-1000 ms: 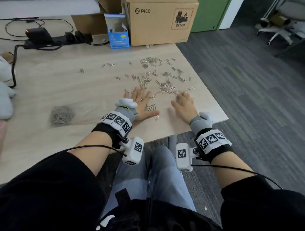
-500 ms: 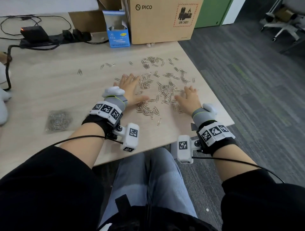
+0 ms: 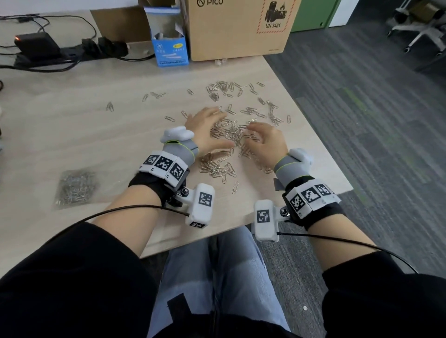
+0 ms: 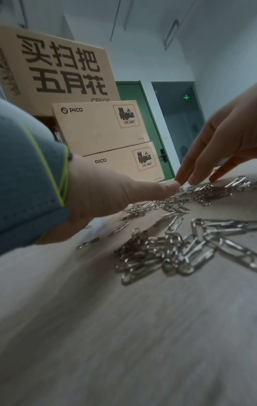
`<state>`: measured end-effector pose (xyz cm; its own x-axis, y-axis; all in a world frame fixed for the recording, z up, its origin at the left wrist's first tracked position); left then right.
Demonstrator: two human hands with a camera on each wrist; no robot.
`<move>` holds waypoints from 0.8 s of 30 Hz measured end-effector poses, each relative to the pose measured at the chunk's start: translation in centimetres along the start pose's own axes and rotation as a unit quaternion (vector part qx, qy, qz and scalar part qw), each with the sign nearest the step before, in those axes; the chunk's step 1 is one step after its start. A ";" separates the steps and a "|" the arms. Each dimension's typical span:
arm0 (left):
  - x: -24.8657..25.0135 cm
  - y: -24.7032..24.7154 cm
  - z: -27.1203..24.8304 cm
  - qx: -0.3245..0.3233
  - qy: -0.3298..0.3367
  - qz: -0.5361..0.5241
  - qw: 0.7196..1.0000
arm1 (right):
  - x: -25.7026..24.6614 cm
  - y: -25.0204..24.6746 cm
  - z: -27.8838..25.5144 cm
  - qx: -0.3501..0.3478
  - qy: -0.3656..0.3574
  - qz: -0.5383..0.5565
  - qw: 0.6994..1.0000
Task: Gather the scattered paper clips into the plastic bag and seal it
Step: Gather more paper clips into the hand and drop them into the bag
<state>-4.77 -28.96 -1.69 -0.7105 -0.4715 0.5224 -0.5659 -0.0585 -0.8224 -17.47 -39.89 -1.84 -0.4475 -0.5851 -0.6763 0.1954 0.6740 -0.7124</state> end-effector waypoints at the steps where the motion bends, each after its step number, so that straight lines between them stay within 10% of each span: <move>1: 0.1 0.1 0.1 -0.023 -0.012 0.010 1.000 | 0.0 0.0 0.2 -0.007 -0.002 -0.021 1.000; 8: 1.6 2.0 -0.2 -0.187 0.001 0.109 0.976 | 0.1 0.2 -1.2 -0.068 -0.005 0.103 0.992; 16: 1.8 1.7 -2.8 -0.113 0.026 0.063 0.991 | 1.4 0.4 -2.4 0.024 0.009 0.412 0.911; 24: 2.2 1.8 -3.5 -0.038 0.027 -0.024 0.999 | 0.7 2.3 -2.8 -0.057 0.026 0.593 0.803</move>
<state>-8.79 -27.04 -1.23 -0.7018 -0.4210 0.5747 -0.6293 -0.0116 -0.7770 -19.77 -37.45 -3.40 -0.0429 0.5154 -0.8558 0.4307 0.7825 0.4497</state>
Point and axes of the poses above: each hand's wrist, its own z-axis towards the middle knuckle, its own y-axis out of the palm, x = y × z, the point moved 4 cm from there along z, towards the middle knuckle, and after that the axes turned 15 degrees about -x, right-handed, at the moved point
